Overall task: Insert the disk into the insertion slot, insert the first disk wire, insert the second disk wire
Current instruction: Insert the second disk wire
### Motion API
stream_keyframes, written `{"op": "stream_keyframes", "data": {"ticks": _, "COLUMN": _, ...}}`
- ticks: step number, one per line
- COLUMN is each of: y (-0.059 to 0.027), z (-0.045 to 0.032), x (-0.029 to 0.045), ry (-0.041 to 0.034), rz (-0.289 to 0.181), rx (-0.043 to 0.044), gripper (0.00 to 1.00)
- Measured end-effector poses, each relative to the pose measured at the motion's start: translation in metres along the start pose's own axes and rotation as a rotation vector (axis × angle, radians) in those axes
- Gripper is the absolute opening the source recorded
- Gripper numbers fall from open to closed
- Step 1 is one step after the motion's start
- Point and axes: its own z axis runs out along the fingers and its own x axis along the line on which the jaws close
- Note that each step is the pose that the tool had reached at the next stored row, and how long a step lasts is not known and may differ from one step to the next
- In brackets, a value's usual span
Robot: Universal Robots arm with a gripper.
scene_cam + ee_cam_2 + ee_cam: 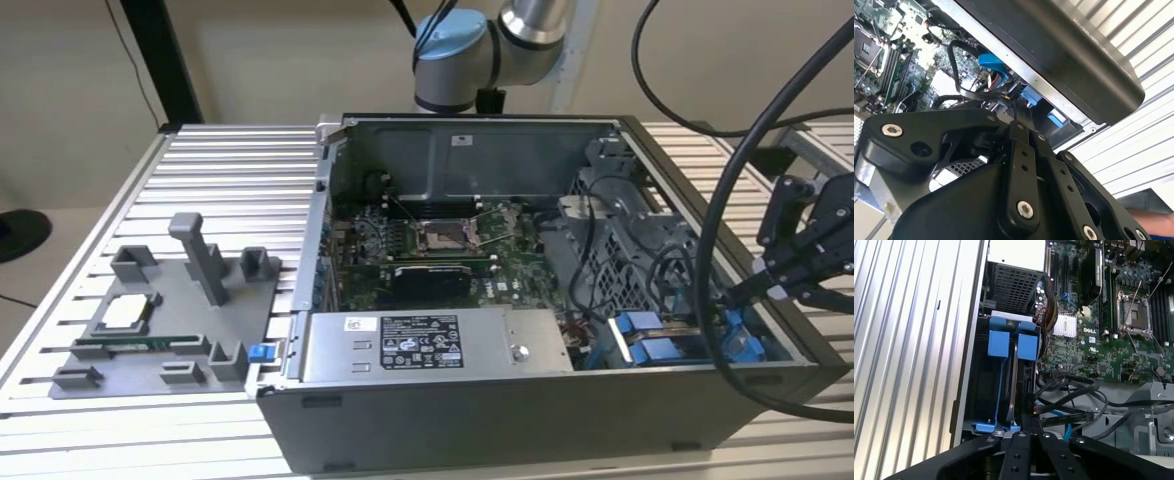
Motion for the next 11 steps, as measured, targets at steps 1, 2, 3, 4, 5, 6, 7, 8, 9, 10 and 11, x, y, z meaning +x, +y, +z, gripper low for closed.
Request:
{"op": "stream_keyframes", "data": {"ticks": 1, "y": 0.0, "z": 0.0, "x": 0.0, "ry": -0.0001, "rz": 0.0, "rx": -0.0012, "gripper": 0.0}}
{"op": "stream_keyframes", "data": {"ticks": 2, "y": 0.0, "z": 0.0, "x": 0.0, "ry": -0.0002, "rz": 0.0, "rx": -0.0025, "gripper": 0.0}}
{"op": "stream_keyframes", "data": {"ticks": 3, "y": 0.0, "z": 0.0, "x": 0.0, "ry": -0.0003, "rz": 0.001, "rx": -0.0034, "gripper": 0.0}}
{"op": "stream_keyframes", "data": {"ticks": 4, "y": 0.0, "z": 0.0, "x": 0.0, "ry": -0.0005, "rz": 0.001, "rx": -0.0041, "gripper": 0.0}}
{"op": "stream_keyframes", "data": {"ticks": 5, "y": 0.0, "z": 0.0, "x": 0.0, "ry": -0.0005, "rz": 0.001, "rx": -0.0046, "gripper": 0.0}}
{"op": "stream_keyframes", "data": {"ticks": 6, "y": 0.0, "z": 0.0, "x": 0.0, "ry": -0.0006, "rz": 0.001, "rx": -0.0052, "gripper": 0.0}}
{"op": "stream_keyframes", "data": {"ticks": 7, "y": 0.0, "z": 0.0, "x": 0.0, "ry": -0.0007, "rz": 0.001, "rx": -0.0057, "gripper": 0.0}}
{"op": "stream_keyframes", "data": {"ticks": 8, "y": 0.0, "z": 0.0, "x": 0.0, "ry": -0.0008, "rz": 0.001, "rx": -0.0064, "gripper": 0.0}}
{"op": "stream_keyframes", "data": {"ticks": 9, "y": 0.0, "z": 0.0, "x": 0.0, "ry": -0.001, "rz": 0.001, "rx": -0.0071, "gripper": 0.0}}
{"op": "stream_keyframes", "data": {"ticks": 10, "y": 0.0, "z": -0.0002, "x": 0.0001, "ry": -0.0024, "rz": 0.001, "rx": -0.0082, "gripper": 0.0}}
{"op": "stream_keyframes", "data": {"ticks": 11, "y": 0.0002, "z": -0.0009, "x": 0.0002, "ry": -0.005, "rz": 0.001, "rx": -0.0105, "gripper": 0.0}}
